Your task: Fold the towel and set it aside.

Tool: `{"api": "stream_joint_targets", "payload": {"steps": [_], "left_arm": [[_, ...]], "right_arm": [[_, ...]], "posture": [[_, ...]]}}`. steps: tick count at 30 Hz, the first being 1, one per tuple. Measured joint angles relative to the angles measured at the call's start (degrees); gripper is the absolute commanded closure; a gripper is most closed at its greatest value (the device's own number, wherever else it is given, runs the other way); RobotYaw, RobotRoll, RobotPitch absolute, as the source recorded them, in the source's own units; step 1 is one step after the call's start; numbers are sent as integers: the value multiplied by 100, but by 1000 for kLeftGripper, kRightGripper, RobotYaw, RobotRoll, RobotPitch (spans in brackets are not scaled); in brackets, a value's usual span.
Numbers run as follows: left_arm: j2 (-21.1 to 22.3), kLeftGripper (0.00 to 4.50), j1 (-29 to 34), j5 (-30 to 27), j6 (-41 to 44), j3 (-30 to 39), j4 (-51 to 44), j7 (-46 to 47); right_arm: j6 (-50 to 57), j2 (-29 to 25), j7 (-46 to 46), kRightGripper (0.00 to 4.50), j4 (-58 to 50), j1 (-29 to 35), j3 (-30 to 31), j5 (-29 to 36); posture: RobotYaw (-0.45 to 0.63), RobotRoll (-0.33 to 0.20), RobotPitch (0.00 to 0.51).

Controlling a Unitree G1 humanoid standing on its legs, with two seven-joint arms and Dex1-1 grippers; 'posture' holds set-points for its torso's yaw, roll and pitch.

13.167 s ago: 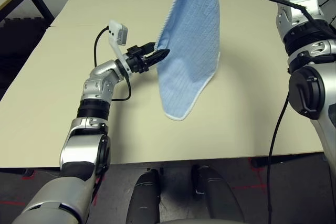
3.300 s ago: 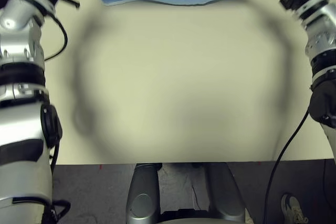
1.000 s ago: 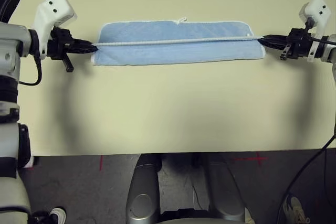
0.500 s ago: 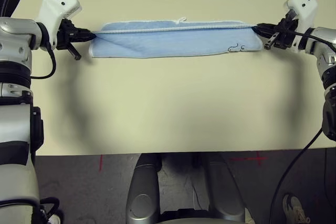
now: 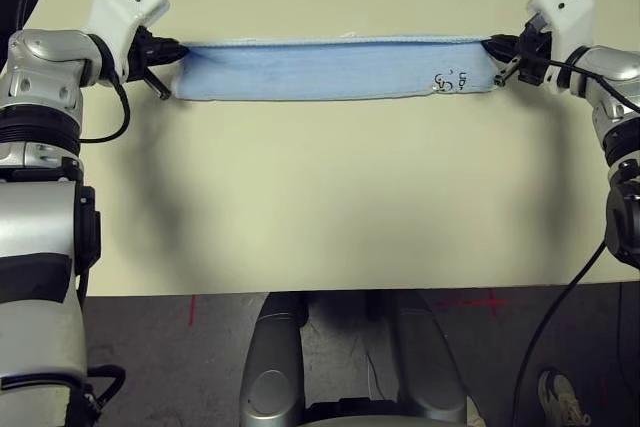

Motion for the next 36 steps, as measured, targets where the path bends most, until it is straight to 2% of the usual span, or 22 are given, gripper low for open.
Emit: {"api": "stream_joint_targets", "payload": {"steps": [6,7,10,15,19,20,23,27,32,36], "left_arm": [[-64,4454,-27,196,-64,-65,176,29],[-64,4263,-26,241,-63,-103,194,13],[-55,3485,7,336,-21,-159,197,-5],[-2,1655,129,351,48,-151,198,27],[134,186,148,350,-59,-60,136,460],[156,52,151,347,-93,-24,108,507],[195,52,205,236,-137,149,-119,454],[156,52,385,-538,310,686,-819,-558],[-66,52,1367,-1856,1418,1209,-2592,-1850],[-205,52,2025,-2352,1932,1278,-3541,-2044]], "right_arm": [[1,76,-316,4500,27,0,0,-112],[8,122,-396,4242,32,0,0,-134],[48,219,-544,3412,46,0,-2,-145],[69,248,-561,1609,48,0,-36,-97],[57,239,-523,145,47,2,-245,65],[35,222,-494,31,47,2,-281,118],[-100,184,-196,31,23,6,-595,422],[55,150,748,31,-104,132,-1156,1091],[1017,157,1700,31,-381,408,-1690,1888],[2120,156,2188,31,-753,700,-1920,2401]], "posture": [[19,0,336],[19,0,336],[21,0,335],[22,0,328],[21,0,322],[23,0,320],[28,0,316],[37,0,308],[33,0,305],[22,0,305]]}}
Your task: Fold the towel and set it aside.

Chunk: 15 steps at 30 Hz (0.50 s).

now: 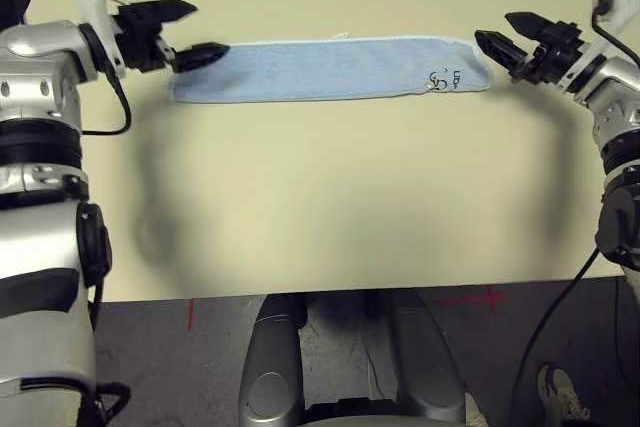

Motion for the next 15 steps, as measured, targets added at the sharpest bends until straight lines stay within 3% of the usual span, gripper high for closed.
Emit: {"api": "stream_joint_targets", "payload": {"steps": [5,8,15], "left_arm": [[-321,52,515,-538,165,107,-898,-133],[-407,52,902,-604,161,92,-1040,-136],[-338,52,1168,-578,42,71,-1062,-127]], "right_arm": [[970,0,240,31,-678,407,-75,370],[1238,-18,233,31,-1038,697,-76,466],[2302,-42,-48,31,-1710,1063,-121,811]], "posture": [[10,0,305],[3,0,308],[0,0,310]]}}
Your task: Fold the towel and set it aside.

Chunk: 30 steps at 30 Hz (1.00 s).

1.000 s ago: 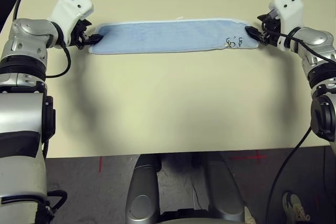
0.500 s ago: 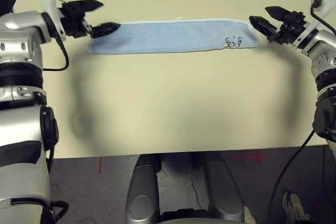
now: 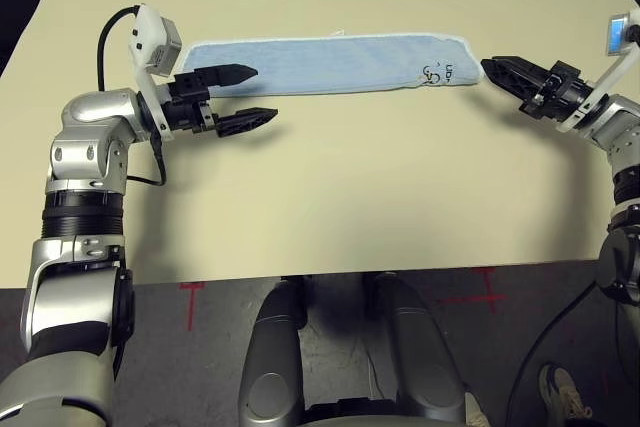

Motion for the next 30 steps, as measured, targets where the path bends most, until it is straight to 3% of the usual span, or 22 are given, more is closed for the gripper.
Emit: {"api": "stream_joint_targets", "payload": {"steps": [9,18,24,30], "left_arm": [[71,52,266,7,206,-9,-405,252],[295,52,669,-1,362,-2,-827,304],[408,52,786,-38,397,7,-962,295],[447,52,826,-95,417,7,-1079,296]], "right_arm": [[1415,143,-1094,31,-508,210,-349,632],[2665,426,-2189,31,-1220,692,-1113,1530],[2875,911,-3108,31,-1859,1001,-1732,2113],[2659,1274,-3633,31,-2023,971,-1822,2319]], "posture": [[13,0,312],[15,0,317],[19,0,316],[21,0,314]]}}
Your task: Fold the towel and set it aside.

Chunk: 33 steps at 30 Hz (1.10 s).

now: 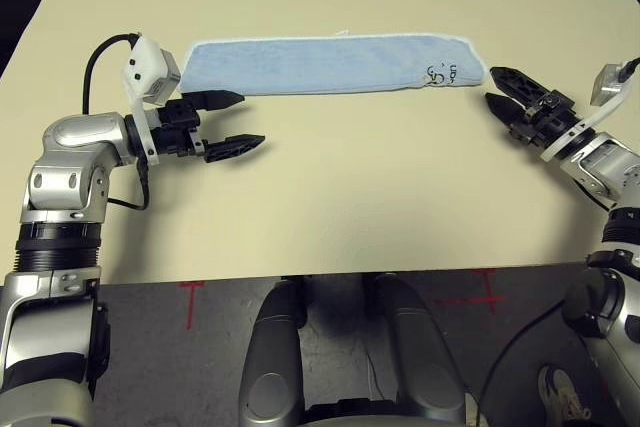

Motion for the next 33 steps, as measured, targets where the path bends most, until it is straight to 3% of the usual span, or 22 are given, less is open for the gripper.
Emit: {"api": "stream_joint_targets", "payload": {"steps": [14,28,33], "left_arm": [[33,52,203,-56,64,4,-284,55],[100,52,302,-76,127,9,-422,75],[106,52,310,-78,144,8,-428,74]], "right_arm": [[-698,306,-690,31,539,-603,43,42],[-1067,406,-1455,31,432,-571,-25,203],[-974,494,-1827,31,-76,-267,-134,528]], "posture": [[47,0,309],[42,0,307],[43,0,307]]}}
